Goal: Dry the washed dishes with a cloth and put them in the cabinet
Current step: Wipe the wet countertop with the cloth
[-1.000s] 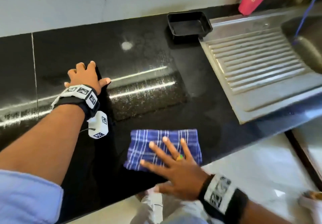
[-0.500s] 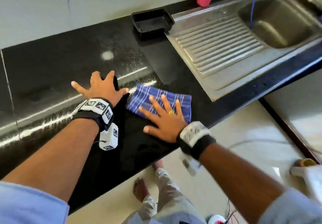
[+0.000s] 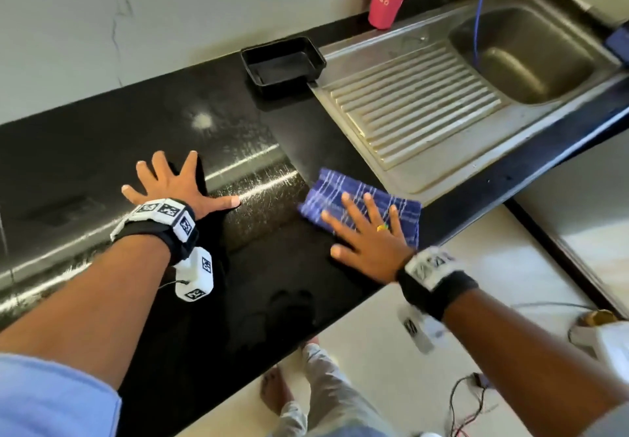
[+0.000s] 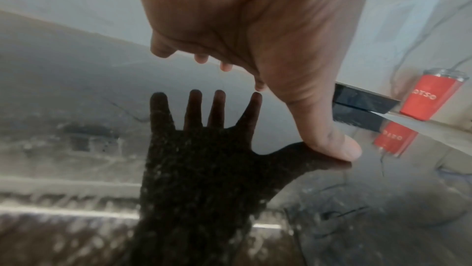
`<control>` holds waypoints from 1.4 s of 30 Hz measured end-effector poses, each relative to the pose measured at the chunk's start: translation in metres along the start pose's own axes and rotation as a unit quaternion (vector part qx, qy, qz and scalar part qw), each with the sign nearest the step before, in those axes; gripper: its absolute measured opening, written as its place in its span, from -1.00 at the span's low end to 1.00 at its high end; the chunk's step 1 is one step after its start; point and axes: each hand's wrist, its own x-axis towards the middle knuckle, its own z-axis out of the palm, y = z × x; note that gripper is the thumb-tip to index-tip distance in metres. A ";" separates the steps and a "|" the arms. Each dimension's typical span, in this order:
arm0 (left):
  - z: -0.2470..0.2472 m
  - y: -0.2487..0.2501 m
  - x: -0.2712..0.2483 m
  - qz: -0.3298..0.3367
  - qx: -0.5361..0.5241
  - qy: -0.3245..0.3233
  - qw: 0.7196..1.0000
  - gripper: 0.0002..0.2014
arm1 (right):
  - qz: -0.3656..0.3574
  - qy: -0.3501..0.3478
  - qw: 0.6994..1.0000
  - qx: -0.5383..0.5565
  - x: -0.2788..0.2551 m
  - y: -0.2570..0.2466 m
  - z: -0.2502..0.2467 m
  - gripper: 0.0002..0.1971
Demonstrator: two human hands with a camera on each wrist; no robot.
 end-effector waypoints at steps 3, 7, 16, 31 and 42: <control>0.002 -0.004 0.004 -0.013 -0.010 -0.006 1.000 0.35 | -0.124 -0.040 0.990 -0.050 -0.054 -0.014 0.025 -0.33; 0.004 -0.006 0.007 -0.022 -0.012 -0.017 1.000 0.38 | -0.204 -0.072 0.971 -0.100 -0.039 -0.001 0.003 -0.40; 0.006 -0.010 0.020 -0.038 -0.040 -0.068 0.996 0.43 | -0.207 -0.070 0.965 -0.148 0.218 -0.015 -0.139 -0.39; 0.005 -0.009 0.024 -0.029 -0.042 -0.129 0.990 0.46 | -0.277 -0.101 0.941 -0.169 0.228 -0.004 -0.148 -0.37; 0.005 -0.010 0.024 -0.022 -0.046 -0.123 0.991 0.43 | -0.289 -0.049 0.948 -0.120 0.033 -0.044 -0.040 -0.39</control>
